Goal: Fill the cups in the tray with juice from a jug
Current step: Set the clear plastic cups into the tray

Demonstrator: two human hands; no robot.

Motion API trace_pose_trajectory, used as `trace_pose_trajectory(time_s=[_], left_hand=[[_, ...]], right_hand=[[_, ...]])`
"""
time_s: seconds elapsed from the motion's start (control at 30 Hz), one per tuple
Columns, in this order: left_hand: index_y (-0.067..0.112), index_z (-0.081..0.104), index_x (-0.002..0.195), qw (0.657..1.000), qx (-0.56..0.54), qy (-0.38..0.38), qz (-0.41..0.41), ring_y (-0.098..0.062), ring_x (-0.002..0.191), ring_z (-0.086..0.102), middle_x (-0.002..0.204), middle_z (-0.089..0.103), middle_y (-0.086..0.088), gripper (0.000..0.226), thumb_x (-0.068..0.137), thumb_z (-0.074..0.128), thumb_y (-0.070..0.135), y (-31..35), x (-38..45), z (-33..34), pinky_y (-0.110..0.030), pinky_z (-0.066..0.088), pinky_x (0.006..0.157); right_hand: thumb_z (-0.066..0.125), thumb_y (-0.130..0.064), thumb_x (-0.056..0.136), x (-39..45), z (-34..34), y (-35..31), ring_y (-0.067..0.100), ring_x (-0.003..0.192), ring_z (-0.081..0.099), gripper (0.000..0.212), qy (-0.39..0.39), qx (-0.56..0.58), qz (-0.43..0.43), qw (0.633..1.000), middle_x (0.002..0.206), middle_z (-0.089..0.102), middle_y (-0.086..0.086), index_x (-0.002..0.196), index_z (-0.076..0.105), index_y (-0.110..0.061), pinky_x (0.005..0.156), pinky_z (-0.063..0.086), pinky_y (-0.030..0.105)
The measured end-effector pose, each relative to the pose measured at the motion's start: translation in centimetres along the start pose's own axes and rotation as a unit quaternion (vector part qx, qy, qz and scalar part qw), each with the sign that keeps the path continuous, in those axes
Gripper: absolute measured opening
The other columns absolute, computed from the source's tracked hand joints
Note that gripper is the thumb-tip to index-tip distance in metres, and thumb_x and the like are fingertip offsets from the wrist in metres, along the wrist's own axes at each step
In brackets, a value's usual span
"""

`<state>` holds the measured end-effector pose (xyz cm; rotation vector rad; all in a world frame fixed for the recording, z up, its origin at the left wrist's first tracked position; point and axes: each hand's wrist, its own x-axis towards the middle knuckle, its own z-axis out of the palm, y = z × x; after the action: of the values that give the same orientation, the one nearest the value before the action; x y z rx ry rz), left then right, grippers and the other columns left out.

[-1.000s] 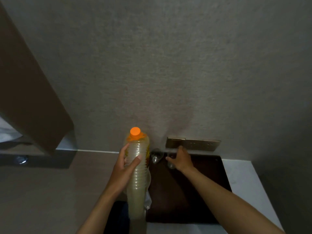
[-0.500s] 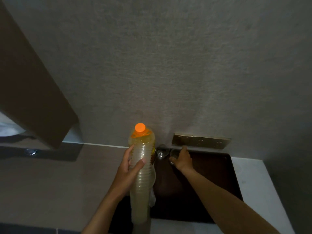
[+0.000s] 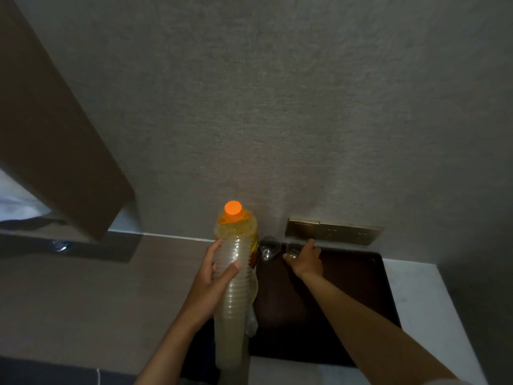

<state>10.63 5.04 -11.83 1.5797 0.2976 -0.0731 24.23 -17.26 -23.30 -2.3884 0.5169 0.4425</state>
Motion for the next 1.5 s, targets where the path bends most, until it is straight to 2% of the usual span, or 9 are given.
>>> trace_pose_trajectory(time_s=[0.33, 0.47, 0.57, 0.63, 0.7, 0.87, 1.0, 1.1, 1.5], left_hand=[[0.057, 0.050, 0.128, 0.999, 0.029, -0.014, -0.001, -0.015, 0.120, 0.063, 0.127, 0.068, 0.007, 0.065, 0.069, 0.075, 0.066, 0.3, 0.0, 0.8, -0.043, 0.051, 0.104], [0.050, 0.050, 0.124, 0.999, 0.031, -0.034, -0.011, 0.005, 0.097, 0.069, 0.115, 0.072, -0.001, 0.050, 0.084, 0.078, 0.046, 0.8, 0.0, 1.6, -0.014, 0.053, 0.080], [0.039, 0.047, 0.132, 0.996, 0.073, -0.043, 0.005, 0.029, 0.089, 0.054, 0.116, 0.063, 0.012, 0.047, 0.094, 0.073, 0.029, 1.0, 0.2, 1.8, 0.001, 0.042, 0.070], [0.045, 0.048, 0.131, 0.995, 0.088, -0.049, 0.006, 0.017, 0.102, 0.058, 0.122, 0.065, 0.008, 0.054, 0.086, 0.078, 0.045, 0.9, 0.5, 1.7, -0.009, 0.047, 0.081], [0.051, 0.049, 0.130, 0.992, 0.115, -0.053, 0.011, 0.008, 0.111, 0.058, 0.124, 0.065, 0.008, 0.060, 0.077, 0.077, 0.057, 1.0, 1.0, 1.5, -0.019, 0.048, 0.089], [0.037, 0.050, 0.134, 0.976, 0.181, -0.094, 0.071, 0.022, 0.101, 0.057, 0.118, 0.065, 0.021, 0.053, 0.090, 0.077, 0.027, 2.4, 1.6, 2.2, -0.006, 0.042, 0.082], [0.043, 0.048, 0.134, 0.953, 0.242, -0.143, 0.114, 0.016, 0.105, 0.057, 0.115, 0.061, 0.037, 0.056, 0.089, 0.078, 0.032, 3.3, 2.2, 2.5, -0.006, 0.044, 0.083], [0.044, 0.047, 0.137, 0.931, 0.284, -0.180, 0.141, 0.011, 0.113, 0.057, 0.125, 0.060, 0.029, 0.060, 0.087, 0.079, 0.038, 3.9, 2.9, 2.7, -0.012, 0.045, 0.092], [0.050, 0.038, 0.140, 0.861, 0.413, -0.259, 0.144, -0.009, 0.118, 0.057, 0.129, 0.060, 0.012, 0.072, 0.077, 0.072, 0.064, 4.6, 5.8, 4.6, -0.031, 0.048, 0.102]], right_hand=[[0.082, -0.035, 0.085, -1.7, -2.8, -1.2, 0.033, 0.124, 0.051, 0.068, 0.066, -0.027, -0.032, 0.997, 0.141, 0.033, 0.014, 0.132, 0.037, -0.017, 0.095, 0.054, 0.046], [0.081, -0.036, 0.084, -2.7, -4.4, -2.8, 0.033, 0.121, 0.051, 0.067, 0.046, -0.034, -0.058, 0.997, 0.135, 0.035, 0.012, 0.134, 0.039, -0.018, 0.100, 0.050, 0.046], [0.077, -0.032, 0.089, -4.0, -5.9, -4.6, 0.029, 0.112, 0.056, 0.037, 0.019, -0.018, -0.116, 0.993, 0.121, 0.047, 0.006, 0.115, 0.054, -0.019, 0.096, 0.048, 0.038], [0.071, -0.026, 0.095, -5.1, -7.0, -6.0, 0.026, 0.098, 0.062, 0.015, -0.029, 0.026, -0.159, 0.986, 0.103, 0.061, 0.007, 0.089, 0.059, -0.018, 0.087, 0.051, 0.038], [0.061, -0.035, 0.103, -6.7, -8.3, -7.4, 0.022, 0.082, 0.063, 0.025, -0.119, 0.091, -0.162, 0.975, 0.089, 0.064, 0.005, 0.089, 0.063, -0.014, 0.074, 0.050, 0.034], [0.038, -0.079, 0.095, -9.4, -11.3, -8.9, 0.017, 0.083, 0.066, 0.078, -0.267, 0.116, -0.112, 0.950, 0.110, 0.072, 0.009, 0.122, 0.066, -0.011, 0.069, 0.056, 0.028], [0.060, -0.077, 0.086, -9.8, -12.5, -7.9, 0.016, 0.078, 0.067, 0.071, -0.264, 0.101, -0.156, 0.947, 0.113, 0.074, 0.009, 0.120, 0.068, -0.015, 0.074, 0.060, 0.033], [0.071, -0.072, 0.081, -9.4, -13.2, -6.5, 0.017, 0.076, 0.069, 0.071, -0.251, 0.120, -0.148, 0.949, 0.113, 0.073, 0.009, 0.121, 0.069, -0.013, 0.069, 0.061, 0.030], [0.063, -0.060, 0.093, -7.1, -14.7, -0.8, 0.011, 0.075, 0.062, 0.060, -0.239, 0.266, -0.057, 0.932, 0.093, 0.064, 0.002, 0.124, 0.069, -0.009, 0.068, 0.056, 0.028]])
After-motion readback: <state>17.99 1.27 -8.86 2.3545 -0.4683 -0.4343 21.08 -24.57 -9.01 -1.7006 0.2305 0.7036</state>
